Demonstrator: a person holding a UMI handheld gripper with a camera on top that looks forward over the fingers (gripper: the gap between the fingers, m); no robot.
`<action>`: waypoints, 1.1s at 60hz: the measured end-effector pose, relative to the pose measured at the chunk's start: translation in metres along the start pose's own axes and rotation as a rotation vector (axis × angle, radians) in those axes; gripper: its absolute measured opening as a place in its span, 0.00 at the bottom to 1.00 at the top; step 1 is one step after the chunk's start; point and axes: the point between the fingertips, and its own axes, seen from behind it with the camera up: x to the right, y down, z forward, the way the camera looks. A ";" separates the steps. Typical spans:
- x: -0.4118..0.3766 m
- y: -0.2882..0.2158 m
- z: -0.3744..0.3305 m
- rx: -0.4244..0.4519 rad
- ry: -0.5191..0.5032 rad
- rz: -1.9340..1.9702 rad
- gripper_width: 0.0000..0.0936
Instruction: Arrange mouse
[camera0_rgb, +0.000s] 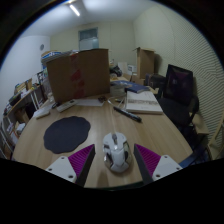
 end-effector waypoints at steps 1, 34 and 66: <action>0.002 -0.001 0.005 0.002 0.001 0.000 0.86; 0.007 0.003 0.063 0.042 0.024 -0.042 0.49; -0.166 -0.154 0.060 0.256 -0.054 -0.028 0.47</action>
